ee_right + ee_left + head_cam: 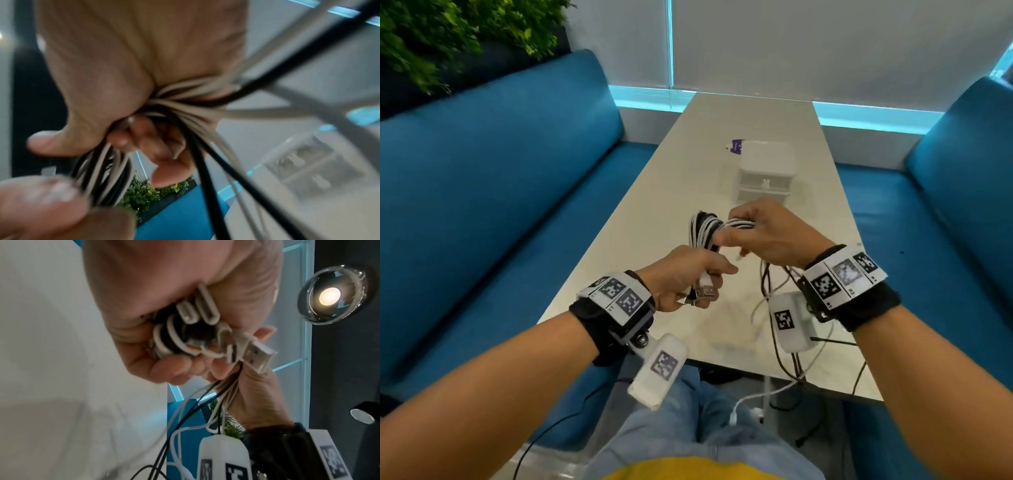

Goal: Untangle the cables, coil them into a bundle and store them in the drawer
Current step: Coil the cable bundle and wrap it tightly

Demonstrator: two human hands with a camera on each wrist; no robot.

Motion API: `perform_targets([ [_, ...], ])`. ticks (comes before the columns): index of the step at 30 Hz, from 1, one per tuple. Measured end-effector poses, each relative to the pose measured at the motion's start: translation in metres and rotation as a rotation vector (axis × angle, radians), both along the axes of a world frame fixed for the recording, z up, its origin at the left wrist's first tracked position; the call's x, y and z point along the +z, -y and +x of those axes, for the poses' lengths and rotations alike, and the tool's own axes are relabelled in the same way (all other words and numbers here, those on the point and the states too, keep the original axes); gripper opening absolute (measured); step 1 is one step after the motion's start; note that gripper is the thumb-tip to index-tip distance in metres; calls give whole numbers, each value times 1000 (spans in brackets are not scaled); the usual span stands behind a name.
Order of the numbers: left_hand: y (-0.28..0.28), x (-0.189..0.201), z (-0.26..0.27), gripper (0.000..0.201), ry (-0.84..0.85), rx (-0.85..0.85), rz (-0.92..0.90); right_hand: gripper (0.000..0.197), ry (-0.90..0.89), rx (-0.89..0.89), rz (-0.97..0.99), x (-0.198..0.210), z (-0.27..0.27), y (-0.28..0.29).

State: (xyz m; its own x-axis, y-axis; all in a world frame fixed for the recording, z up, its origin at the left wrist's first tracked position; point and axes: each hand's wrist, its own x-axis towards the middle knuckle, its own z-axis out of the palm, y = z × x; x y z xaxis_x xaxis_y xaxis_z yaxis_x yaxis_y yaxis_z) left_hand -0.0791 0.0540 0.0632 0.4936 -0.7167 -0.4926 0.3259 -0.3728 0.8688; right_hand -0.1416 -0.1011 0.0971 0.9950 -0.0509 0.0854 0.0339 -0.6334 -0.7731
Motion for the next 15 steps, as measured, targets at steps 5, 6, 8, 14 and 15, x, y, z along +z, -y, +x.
perform_targets([
  [5,4,-2,1,45,-123,-128,-35,66,138,-148,195,-18,1,-17],
  [6,5,-2,0,46,-128,-149,-38,72,154,-188,278,-21,1,-20],
  [8,8,-4,-1,44,-127,-181,-42,66,161,-244,451,-25,3,-25],
  [14,11,-1,-3,44,-33,-275,-45,32,56,-141,648,-22,-1,-31],
  [15,12,1,-2,44,0,-275,-39,30,42,-127,658,-22,-1,-30],
])
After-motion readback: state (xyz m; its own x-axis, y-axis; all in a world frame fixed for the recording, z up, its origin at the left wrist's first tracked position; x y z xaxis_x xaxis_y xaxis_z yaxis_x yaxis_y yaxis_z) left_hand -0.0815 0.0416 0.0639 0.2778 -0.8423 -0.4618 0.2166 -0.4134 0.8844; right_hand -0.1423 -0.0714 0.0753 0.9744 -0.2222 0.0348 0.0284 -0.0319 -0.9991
